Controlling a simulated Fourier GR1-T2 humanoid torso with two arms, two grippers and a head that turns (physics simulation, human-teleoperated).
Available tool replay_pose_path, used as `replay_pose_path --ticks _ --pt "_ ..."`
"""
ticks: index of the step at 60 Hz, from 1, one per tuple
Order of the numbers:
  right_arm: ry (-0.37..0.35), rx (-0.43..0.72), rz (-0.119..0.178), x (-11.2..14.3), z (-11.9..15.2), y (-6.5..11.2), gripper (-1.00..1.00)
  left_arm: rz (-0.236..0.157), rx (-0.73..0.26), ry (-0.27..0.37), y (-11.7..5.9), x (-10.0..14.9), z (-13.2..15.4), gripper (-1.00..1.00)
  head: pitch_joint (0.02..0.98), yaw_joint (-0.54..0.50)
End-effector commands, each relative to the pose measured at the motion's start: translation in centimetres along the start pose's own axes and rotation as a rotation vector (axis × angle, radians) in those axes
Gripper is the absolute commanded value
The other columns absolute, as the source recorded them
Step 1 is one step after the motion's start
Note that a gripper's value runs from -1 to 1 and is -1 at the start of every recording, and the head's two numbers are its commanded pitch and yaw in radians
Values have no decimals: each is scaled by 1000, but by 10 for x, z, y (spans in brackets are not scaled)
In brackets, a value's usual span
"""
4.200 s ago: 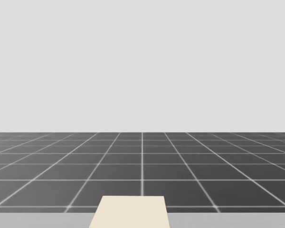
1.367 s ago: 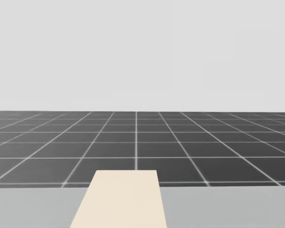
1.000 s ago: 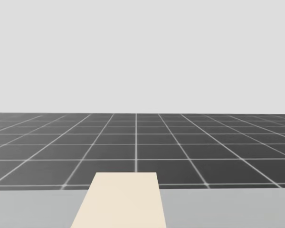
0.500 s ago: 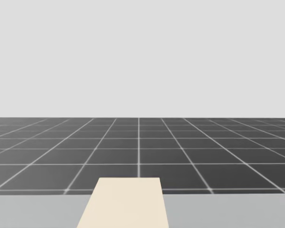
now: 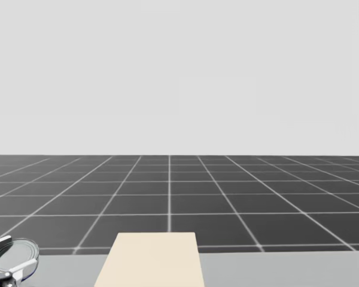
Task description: Retrieve the object from inside the box.
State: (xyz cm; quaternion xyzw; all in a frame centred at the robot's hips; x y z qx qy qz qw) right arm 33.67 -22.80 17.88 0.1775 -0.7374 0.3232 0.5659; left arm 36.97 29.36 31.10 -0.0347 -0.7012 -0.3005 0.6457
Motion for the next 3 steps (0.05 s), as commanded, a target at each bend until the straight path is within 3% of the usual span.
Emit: replay_pose_path --ticks 1,3 --pt "4 10 -2 0 1 -1 -1000 -105 -54 -76 18 55 -15 1000 98 -38" --pt "4 12 -2 -1 1 -1 -1000 -113 -43 -88 22 65 -18 1000 95 -37"
